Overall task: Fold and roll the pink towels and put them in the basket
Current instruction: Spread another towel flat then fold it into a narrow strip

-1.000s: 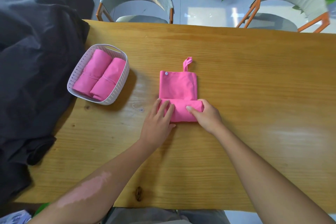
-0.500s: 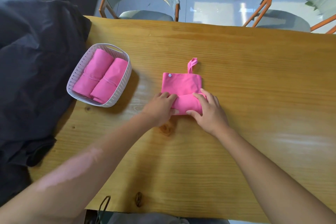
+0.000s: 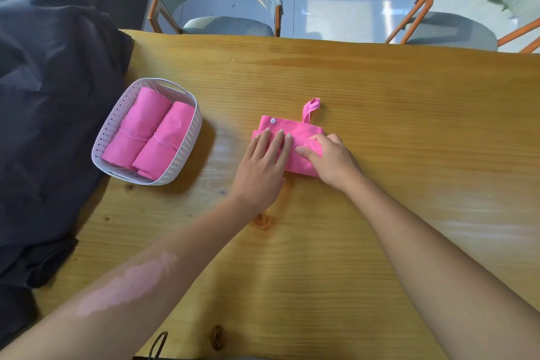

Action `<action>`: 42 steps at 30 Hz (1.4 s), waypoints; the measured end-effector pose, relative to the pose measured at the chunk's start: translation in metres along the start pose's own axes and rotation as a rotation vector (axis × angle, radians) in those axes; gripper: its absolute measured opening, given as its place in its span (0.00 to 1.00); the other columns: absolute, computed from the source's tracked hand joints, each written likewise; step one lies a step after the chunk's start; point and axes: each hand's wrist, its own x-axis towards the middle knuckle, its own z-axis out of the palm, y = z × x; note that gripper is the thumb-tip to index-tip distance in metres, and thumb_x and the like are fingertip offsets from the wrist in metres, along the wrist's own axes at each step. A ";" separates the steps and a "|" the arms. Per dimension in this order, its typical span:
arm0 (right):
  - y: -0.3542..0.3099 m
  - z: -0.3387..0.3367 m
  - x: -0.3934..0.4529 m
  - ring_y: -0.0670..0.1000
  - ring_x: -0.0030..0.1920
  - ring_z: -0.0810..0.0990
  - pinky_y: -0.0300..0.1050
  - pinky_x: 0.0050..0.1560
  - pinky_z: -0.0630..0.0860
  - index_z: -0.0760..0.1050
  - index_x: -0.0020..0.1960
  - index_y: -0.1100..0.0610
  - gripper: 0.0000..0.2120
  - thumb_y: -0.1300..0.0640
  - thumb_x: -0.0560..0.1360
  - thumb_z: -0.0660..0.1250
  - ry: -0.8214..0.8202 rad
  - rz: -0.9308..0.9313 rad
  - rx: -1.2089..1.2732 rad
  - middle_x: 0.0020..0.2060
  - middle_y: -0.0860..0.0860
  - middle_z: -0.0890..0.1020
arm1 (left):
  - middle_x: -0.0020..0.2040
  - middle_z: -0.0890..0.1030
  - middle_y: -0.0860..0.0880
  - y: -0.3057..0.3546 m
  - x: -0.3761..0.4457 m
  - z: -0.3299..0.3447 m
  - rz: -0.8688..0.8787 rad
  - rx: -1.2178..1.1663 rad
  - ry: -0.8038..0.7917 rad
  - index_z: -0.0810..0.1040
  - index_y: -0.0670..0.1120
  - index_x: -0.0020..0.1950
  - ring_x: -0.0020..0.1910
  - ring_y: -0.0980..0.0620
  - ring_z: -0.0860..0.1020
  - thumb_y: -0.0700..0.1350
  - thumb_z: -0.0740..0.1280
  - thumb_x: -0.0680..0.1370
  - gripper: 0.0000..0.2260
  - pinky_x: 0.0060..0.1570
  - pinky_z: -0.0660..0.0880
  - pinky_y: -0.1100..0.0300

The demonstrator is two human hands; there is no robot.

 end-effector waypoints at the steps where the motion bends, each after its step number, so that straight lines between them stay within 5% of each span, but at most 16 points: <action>1: -0.003 0.000 0.001 0.56 0.59 0.77 0.49 0.54 0.72 0.71 0.67 0.47 0.27 0.31 0.76 0.61 0.048 0.012 0.011 0.62 0.50 0.72 | 0.79 0.63 0.41 -0.001 0.005 0.002 -0.008 -0.015 -0.018 0.57 0.40 0.81 0.79 0.37 0.57 0.53 0.72 0.73 0.42 0.78 0.54 0.41; 4: -0.013 0.004 -0.004 0.60 0.57 0.77 0.50 0.49 0.71 0.69 0.66 0.50 0.23 0.36 0.79 0.60 0.259 -0.016 0.007 0.61 0.53 0.73 | 0.80 0.61 0.44 -0.013 0.027 0.004 -0.019 -0.063 -0.052 0.55 0.41 0.82 0.81 0.40 0.53 0.60 0.74 0.71 0.48 0.79 0.51 0.44; 7: -0.008 0.009 -0.015 0.59 0.65 0.71 0.53 0.59 0.72 0.69 0.69 0.54 0.29 0.37 0.76 0.64 0.351 -0.193 -0.129 0.67 0.54 0.71 | 0.80 0.63 0.46 -0.028 0.048 0.004 -0.006 -0.108 -0.096 0.55 0.43 0.82 0.81 0.43 0.54 0.66 0.74 0.69 0.52 0.80 0.48 0.48; 11: 0.008 0.008 -0.013 0.58 0.71 0.67 0.56 0.67 0.71 0.65 0.75 0.54 0.37 0.44 0.72 0.74 0.281 -0.264 -0.288 0.75 0.54 0.65 | 0.80 0.62 0.47 -0.036 0.066 0.008 0.024 -0.102 -0.161 0.54 0.44 0.82 0.81 0.45 0.53 0.72 0.70 0.67 0.54 0.80 0.46 0.49; 15: 0.010 -0.008 0.007 0.54 0.72 0.65 0.52 0.71 0.67 0.65 0.76 0.51 0.35 0.44 0.73 0.73 0.184 -0.261 -0.215 0.74 0.50 0.67 | 0.72 0.69 0.45 -0.036 0.079 0.006 0.038 -0.044 -0.056 0.65 0.44 0.76 0.70 0.41 0.67 0.72 0.72 0.65 0.49 0.73 0.61 0.47; 20: 0.003 -0.037 0.028 0.50 0.68 0.69 0.50 0.65 0.70 0.68 0.72 0.45 0.32 0.38 0.71 0.72 -0.011 -0.218 -0.140 0.67 0.45 0.73 | 0.59 0.75 0.40 -0.031 0.082 0.016 0.213 0.040 0.203 0.70 0.42 0.70 0.55 0.39 0.74 0.56 0.69 0.75 0.28 0.60 0.70 0.45; 23: -0.003 -0.060 0.051 0.51 0.57 0.76 0.52 0.56 0.74 0.77 0.58 0.44 0.20 0.32 0.76 0.60 -0.086 -0.155 -0.118 0.54 0.45 0.79 | 0.56 0.78 0.40 -0.025 0.086 0.018 0.178 0.057 0.199 0.73 0.42 0.68 0.52 0.38 0.75 0.48 0.68 0.72 0.26 0.61 0.71 0.42; 26: -0.011 -0.074 0.080 0.53 0.50 0.76 0.51 0.49 0.73 0.79 0.45 0.45 0.14 0.44 0.82 0.57 -0.036 -0.165 -0.099 0.44 0.45 0.79 | 0.52 0.80 0.41 -0.023 0.095 0.016 0.169 0.113 0.170 0.77 0.42 0.65 0.47 0.39 0.78 0.46 0.69 0.68 0.26 0.57 0.74 0.43; 30: -0.015 -0.076 0.114 0.47 0.54 0.79 0.48 0.58 0.76 0.83 0.53 0.50 0.08 0.60 0.77 0.70 -0.113 -0.259 -0.153 0.52 0.44 0.82 | 0.46 0.80 0.43 -0.023 0.104 0.011 0.124 0.133 0.183 0.79 0.42 0.62 0.41 0.40 0.78 0.45 0.67 0.70 0.21 0.52 0.76 0.46; 33: -0.014 -0.077 0.130 0.44 0.49 0.80 0.45 0.56 0.78 0.84 0.49 0.50 0.08 0.62 0.74 0.74 -0.183 -0.266 -0.104 0.47 0.43 0.84 | 0.47 0.80 0.44 -0.022 0.111 0.006 0.118 0.108 0.120 0.77 0.44 0.67 0.41 0.40 0.79 0.47 0.68 0.71 0.24 0.50 0.76 0.46; 37: -0.012 -0.080 0.144 0.43 0.44 0.80 0.44 0.50 0.78 0.82 0.45 0.50 0.06 0.59 0.72 0.76 -0.225 -0.322 -0.185 0.41 0.42 0.83 | 0.62 0.74 0.44 -0.024 0.117 0.003 0.084 0.099 -0.047 0.66 0.53 0.76 0.55 0.41 0.75 0.63 0.77 0.66 0.42 0.55 0.74 0.43; 42: 0.001 -0.081 0.134 0.50 0.51 0.76 0.47 0.55 0.75 0.80 0.49 0.51 0.04 0.57 0.79 0.66 -0.249 -0.271 -0.321 0.43 0.46 0.78 | 0.53 0.78 0.43 -0.018 0.120 -0.003 0.191 0.168 0.029 0.70 0.48 0.74 0.44 0.42 0.78 0.51 0.76 0.69 0.35 0.48 0.77 0.48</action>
